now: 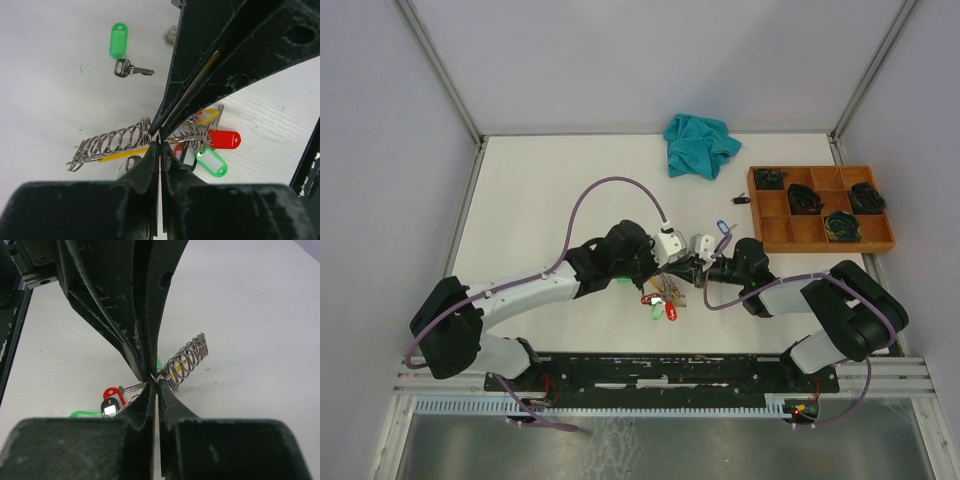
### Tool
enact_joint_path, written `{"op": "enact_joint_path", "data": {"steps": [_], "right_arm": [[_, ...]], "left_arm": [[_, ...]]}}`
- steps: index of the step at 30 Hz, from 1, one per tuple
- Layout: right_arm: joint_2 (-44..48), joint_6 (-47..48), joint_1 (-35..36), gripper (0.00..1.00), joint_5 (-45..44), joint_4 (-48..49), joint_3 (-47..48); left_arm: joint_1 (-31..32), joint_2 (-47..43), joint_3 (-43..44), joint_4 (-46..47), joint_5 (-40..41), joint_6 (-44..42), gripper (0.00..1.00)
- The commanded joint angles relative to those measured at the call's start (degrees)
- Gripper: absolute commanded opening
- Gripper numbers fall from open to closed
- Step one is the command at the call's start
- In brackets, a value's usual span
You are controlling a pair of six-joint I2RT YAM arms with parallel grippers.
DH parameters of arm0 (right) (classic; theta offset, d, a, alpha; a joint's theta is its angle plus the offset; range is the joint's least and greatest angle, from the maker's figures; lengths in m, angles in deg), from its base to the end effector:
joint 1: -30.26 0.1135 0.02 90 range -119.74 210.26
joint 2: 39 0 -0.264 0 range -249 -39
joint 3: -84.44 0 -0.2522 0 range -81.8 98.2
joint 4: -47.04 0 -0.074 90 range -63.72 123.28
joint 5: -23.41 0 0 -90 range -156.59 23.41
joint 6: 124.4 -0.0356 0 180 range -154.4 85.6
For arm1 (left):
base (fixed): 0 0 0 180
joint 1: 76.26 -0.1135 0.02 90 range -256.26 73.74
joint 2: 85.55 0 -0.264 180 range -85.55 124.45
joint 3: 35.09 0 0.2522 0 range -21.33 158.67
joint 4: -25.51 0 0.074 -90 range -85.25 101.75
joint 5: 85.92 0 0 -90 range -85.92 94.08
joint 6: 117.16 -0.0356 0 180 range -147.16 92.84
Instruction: Put the keys on the keyring
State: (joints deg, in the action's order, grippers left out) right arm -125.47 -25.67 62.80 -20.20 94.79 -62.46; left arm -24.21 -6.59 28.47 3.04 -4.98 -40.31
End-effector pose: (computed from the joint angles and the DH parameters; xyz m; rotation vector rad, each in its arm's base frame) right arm 0.1988 0.1574 0.1650 -1.1571 1.2913 0.9799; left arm 0.1793 -0.2390 0.2386 1.3009 1.8704 -0.5409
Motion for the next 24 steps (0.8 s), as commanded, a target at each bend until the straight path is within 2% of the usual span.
{"op": "enact_joint_path", "data": {"steps": [1, 4, 7, 10, 15, 18, 24], "right_arm": [[-0.1, -1.6, 0.4, 0.02, -0.1, 5.3, 2.1], [0.3, -1.4, 0.4, 0.01, -1.5, 5.4, 1.3], [0.4, -1.8, 0.2, 0.01, -1.5, 6.0, 1.1], [0.4, -2.5, 0.0, 0.01, -1.4, 7.0, 1.1], [0.2, -3.1, -0.1, 0.01, -1.2, 7.7, 0.9], [0.4, -3.6, -0.1, 0.01, -0.9, 8.0, 0.9], [1.7, -2.9, -0.2, 0.01, -0.7, 5.7, 1.2]], "left_arm": [[0.4, -0.8, 2.5, 4.5, -2.1, 0.9, 0.07], [0.2, -3.8, -1.7, 8.8, 0.9, 3.5, 0.17], [-1.2, -7.4, -9.2, 19.2, 1.1, 8.1, 0.26], [-3.7, -11.0, -18.4, 33.8, -3.1, 15.4, 0.33], [-9.5, -12.0, -29.9, 56.6, -8.3, 23.4, 0.36], [-10.2, -9.0, -31.9, 64.2, -11.0, 24.0, 0.37], [-10.2, -3.5, -33.5, 73.8, -15.3, 21.5, 0.34]]}}
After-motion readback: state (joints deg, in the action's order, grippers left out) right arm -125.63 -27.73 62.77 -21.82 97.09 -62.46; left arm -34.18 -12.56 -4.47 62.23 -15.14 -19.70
